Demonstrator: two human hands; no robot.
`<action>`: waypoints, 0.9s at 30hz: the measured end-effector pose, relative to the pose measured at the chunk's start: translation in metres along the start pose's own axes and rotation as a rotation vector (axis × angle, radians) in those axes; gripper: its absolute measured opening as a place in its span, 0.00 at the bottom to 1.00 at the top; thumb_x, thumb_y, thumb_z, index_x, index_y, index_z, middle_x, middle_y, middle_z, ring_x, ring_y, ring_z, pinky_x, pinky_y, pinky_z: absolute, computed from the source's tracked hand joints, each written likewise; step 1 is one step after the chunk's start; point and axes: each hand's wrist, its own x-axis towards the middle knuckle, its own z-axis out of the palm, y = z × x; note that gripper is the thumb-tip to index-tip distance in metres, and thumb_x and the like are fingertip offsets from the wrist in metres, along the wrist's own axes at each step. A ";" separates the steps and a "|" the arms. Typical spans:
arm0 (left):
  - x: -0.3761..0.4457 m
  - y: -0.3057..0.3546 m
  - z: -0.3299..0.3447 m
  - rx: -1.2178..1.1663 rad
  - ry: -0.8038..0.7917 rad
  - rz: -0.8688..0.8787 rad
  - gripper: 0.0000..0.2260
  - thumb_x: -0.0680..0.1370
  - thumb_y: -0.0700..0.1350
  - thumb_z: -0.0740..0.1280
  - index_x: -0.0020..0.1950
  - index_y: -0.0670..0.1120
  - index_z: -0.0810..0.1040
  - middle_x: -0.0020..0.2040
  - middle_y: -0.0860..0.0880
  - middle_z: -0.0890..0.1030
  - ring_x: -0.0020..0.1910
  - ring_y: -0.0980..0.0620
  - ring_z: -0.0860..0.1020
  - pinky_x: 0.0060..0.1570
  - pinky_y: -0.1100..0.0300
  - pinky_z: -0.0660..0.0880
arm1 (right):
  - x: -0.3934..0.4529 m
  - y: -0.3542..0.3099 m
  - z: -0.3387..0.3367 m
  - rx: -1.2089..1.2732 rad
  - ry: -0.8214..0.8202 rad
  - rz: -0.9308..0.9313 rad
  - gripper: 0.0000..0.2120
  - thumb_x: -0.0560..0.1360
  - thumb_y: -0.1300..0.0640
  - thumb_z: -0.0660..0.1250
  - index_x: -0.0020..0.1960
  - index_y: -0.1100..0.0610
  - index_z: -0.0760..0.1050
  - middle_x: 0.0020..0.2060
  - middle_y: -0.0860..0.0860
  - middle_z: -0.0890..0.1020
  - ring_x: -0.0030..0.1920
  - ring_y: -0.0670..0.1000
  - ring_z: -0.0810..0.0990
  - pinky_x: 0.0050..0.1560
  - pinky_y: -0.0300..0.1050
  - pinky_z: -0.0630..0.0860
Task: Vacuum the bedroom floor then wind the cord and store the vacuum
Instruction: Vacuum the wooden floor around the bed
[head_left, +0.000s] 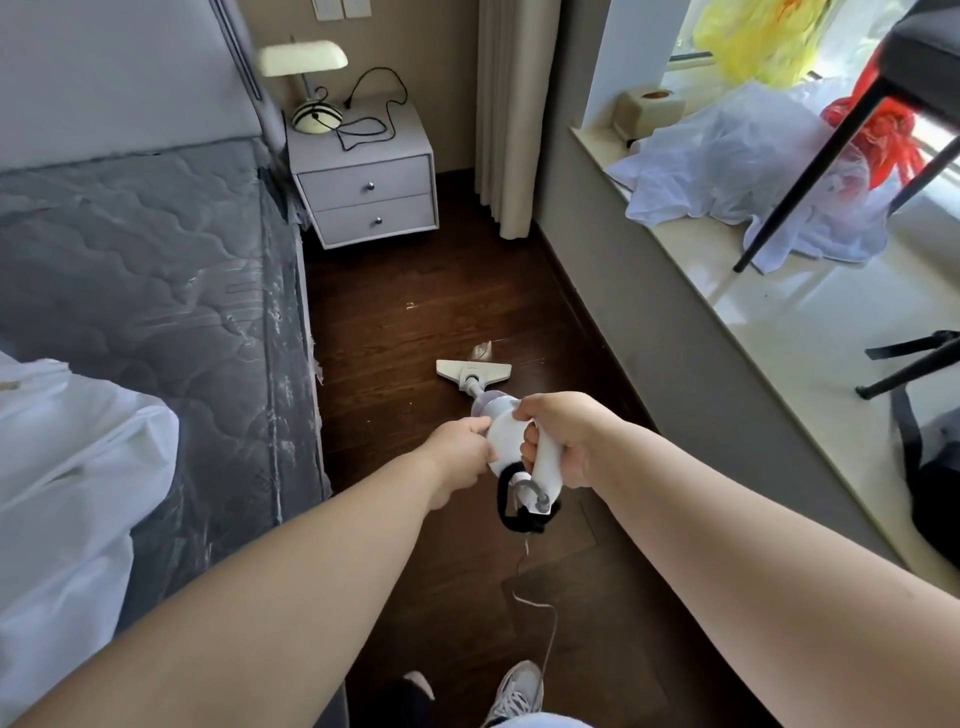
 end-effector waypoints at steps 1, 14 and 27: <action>0.004 0.002 -0.002 0.004 -0.001 0.001 0.29 0.77 0.33 0.61 0.77 0.50 0.63 0.65 0.42 0.76 0.62 0.41 0.77 0.42 0.62 0.71 | 0.003 -0.003 0.001 0.002 -0.001 0.005 0.09 0.77 0.61 0.61 0.38 0.57 0.71 0.28 0.52 0.69 0.25 0.50 0.68 0.28 0.41 0.67; 0.056 0.037 -0.070 0.053 -0.063 0.027 0.24 0.80 0.33 0.56 0.74 0.50 0.67 0.46 0.50 0.75 0.50 0.47 0.75 0.45 0.59 0.72 | 0.033 -0.052 0.047 0.085 0.100 0.032 0.05 0.77 0.60 0.63 0.42 0.59 0.71 0.28 0.52 0.69 0.28 0.50 0.67 0.33 0.43 0.66; 0.101 0.059 -0.124 0.074 -0.149 0.022 0.27 0.78 0.33 0.57 0.75 0.52 0.65 0.52 0.48 0.74 0.52 0.47 0.74 0.48 0.59 0.72 | 0.073 -0.091 0.092 0.107 0.131 0.019 0.02 0.76 0.61 0.64 0.46 0.58 0.74 0.29 0.53 0.69 0.28 0.51 0.68 0.31 0.42 0.68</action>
